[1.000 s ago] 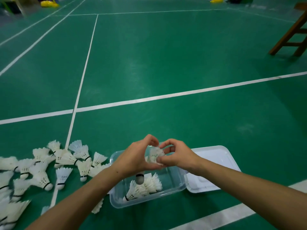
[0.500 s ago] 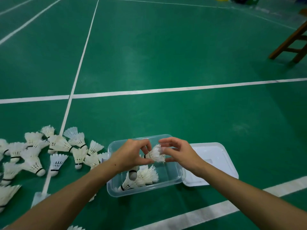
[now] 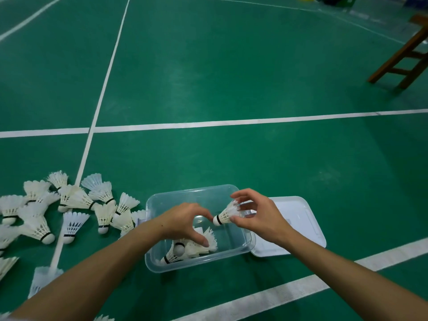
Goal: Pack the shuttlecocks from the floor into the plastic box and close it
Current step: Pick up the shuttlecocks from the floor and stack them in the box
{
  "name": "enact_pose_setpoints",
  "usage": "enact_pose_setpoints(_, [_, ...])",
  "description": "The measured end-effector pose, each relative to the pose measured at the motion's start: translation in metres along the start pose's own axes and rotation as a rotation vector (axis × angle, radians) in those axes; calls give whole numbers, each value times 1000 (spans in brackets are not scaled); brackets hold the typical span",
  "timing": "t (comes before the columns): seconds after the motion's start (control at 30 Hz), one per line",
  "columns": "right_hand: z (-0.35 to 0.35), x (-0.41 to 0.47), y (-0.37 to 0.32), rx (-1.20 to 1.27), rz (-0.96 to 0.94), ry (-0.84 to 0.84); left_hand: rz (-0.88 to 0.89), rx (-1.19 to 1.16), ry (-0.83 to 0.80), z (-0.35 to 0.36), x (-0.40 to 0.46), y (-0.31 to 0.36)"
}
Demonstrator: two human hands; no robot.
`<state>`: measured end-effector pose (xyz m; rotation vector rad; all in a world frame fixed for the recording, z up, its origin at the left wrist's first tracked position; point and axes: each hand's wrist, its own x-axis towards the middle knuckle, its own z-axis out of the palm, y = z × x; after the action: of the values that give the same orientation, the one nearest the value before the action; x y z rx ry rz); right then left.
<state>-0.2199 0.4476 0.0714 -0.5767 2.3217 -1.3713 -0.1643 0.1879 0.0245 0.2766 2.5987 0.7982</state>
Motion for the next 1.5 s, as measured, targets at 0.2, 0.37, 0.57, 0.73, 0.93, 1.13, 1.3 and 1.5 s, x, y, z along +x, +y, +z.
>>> enact_pose_setpoints(0.2, [3,-6,2,-86,-71,9,-4,94,-227,11,16,1])
enact_pose_setpoints(0.37, [7,-5,5,-104,-74,20,-3,144,-258,13,20,3])
enact_pose_setpoints(0.57, [17,-1,6,-157,-88,35,-23,186,-236,5,7,-6])
enact_pose_setpoints(0.73, [39,7,7,-218,-91,26,0,221,-220,0,-5,-8])
enact_pose_setpoints(0.93, [58,8,11,-235,17,-125,17,198,-191,-1,-9,-7])
enact_pose_setpoints(1.13, [52,16,11,-335,124,-302,40,144,-174,0,-10,-2])
enact_pose_setpoints(1.3, [53,24,6,-479,155,-422,13,66,-187,3,-9,5])
enact_pose_setpoints(1.5, [52,32,6,-519,243,-497,13,29,-191,8,-2,1])
